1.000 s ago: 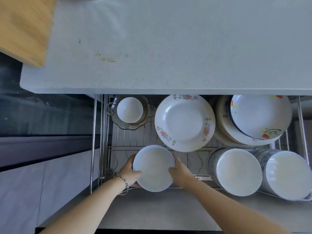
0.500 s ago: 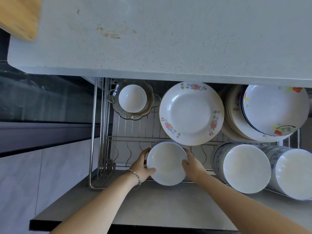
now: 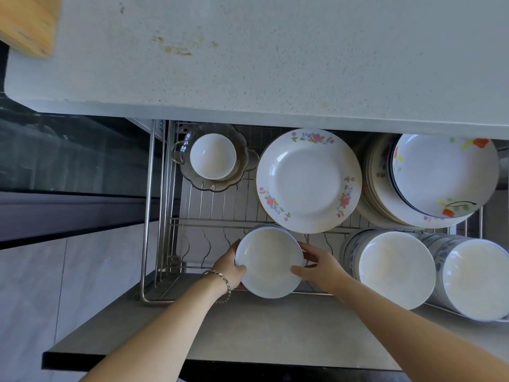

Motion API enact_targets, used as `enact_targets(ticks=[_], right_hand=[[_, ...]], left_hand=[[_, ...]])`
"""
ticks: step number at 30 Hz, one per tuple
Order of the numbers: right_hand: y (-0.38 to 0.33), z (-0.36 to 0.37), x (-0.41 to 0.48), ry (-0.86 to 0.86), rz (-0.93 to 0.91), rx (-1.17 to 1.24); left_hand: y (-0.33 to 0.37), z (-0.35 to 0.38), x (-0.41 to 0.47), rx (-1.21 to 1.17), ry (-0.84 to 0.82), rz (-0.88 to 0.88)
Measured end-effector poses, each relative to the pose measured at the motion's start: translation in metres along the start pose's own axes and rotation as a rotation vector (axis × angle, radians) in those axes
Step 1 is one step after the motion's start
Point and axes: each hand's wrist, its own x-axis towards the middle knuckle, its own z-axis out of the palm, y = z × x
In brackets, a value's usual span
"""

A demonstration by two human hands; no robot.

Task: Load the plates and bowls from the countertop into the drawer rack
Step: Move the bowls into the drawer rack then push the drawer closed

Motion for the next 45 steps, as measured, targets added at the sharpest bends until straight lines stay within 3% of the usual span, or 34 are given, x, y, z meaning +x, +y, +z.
enact_targets(ticks=[13,23,29,33,38,42,45], right_hand=[[-0.005,0.004,0.004,0.165,-0.009,-0.086],[-0.012,0.002,0.000,0.157,0.029,-0.210],[-0.036,-0.018,-0.027,0.088,0.059,-0.373],[-0.082,-0.043,-0.057,0.044,-0.010,-0.481],[-0.181,-0.077,-0.096,0.072,-0.228,-0.585],[-0.267,-0.086,-0.103,0.096,-0.396,-0.391],[-0.332,-0.077,-0.103,0.089,-0.429,-0.193]], left_hand=[[0.005,0.004,-0.007,-0.235,-0.055,-0.119],[0.006,0.002,-0.007,-0.021,0.005,-0.111],[0.031,-0.012,-0.034,0.016,0.180,-0.118],[0.074,-0.036,-0.074,-0.016,0.318,0.044],[0.147,-0.090,-0.121,-0.164,0.499,0.254],[0.199,-0.150,-0.141,-0.365,0.662,0.357],[0.226,-0.196,-0.141,-0.728,0.611,0.340]])
